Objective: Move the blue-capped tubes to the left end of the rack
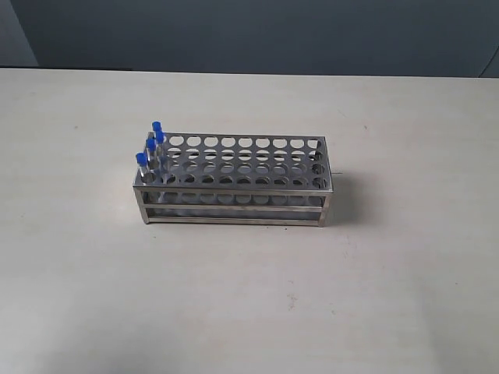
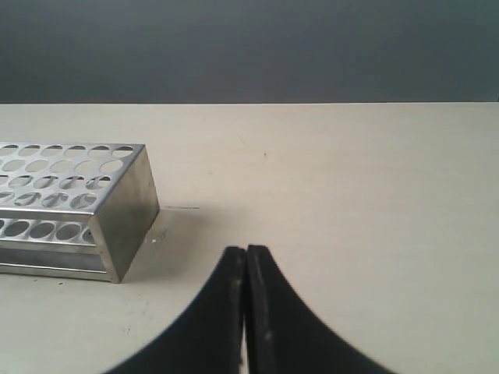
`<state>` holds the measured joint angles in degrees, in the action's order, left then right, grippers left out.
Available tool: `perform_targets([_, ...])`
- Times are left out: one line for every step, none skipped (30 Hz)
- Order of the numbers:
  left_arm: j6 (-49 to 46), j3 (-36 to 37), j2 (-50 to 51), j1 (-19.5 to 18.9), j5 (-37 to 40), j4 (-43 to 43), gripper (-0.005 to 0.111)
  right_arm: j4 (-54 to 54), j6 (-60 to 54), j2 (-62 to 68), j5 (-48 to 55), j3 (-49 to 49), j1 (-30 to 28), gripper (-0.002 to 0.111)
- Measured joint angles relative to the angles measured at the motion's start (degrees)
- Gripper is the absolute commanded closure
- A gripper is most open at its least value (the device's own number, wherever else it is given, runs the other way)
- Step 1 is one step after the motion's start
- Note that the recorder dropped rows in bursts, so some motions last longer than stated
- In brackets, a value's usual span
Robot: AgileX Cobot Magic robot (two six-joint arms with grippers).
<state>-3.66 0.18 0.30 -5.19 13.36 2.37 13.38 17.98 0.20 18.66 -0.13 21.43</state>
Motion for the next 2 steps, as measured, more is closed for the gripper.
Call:
perform_targets([0.0, 0.0, 0.0, 0.0, 0.0, 0.0, 0.106, 0.0, 0.0, 0.0, 0.0, 0.0, 0.0, 0.108])
perform_targets([0.0, 0.0, 0.0, 0.0, 0.0, 0.0, 0.106, 0.0, 0.0, 0.0, 0.0, 0.0, 0.0, 0.108])
